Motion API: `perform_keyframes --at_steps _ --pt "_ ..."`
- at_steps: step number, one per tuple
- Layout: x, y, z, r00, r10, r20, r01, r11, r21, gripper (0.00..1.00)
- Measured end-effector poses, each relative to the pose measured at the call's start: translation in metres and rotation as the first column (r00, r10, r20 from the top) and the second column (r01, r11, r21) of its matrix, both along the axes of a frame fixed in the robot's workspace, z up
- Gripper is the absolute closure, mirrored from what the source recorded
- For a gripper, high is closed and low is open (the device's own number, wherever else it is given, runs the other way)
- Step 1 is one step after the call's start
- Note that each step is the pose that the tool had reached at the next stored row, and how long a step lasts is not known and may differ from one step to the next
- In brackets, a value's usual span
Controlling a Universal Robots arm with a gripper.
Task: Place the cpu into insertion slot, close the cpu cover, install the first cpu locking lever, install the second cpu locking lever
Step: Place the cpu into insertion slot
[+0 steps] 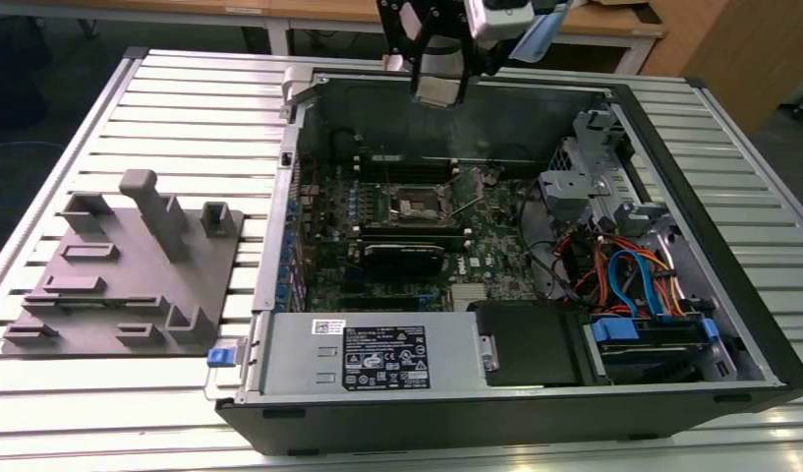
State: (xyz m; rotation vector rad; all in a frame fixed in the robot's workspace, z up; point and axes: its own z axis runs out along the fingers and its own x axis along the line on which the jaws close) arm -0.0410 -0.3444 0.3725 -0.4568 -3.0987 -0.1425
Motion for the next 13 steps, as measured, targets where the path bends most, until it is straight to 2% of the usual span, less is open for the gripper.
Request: perform_keyframes --at_steps 2,13 --pt "0.0 0.0 -0.0001 0.9999 -0.014 -0.0001 0.014 0.9999 0.0 0.46" --pt "0.0 0.0 -0.0001 0.9999 -0.017 0.0 0.017 0.9999 0.0 0.46"
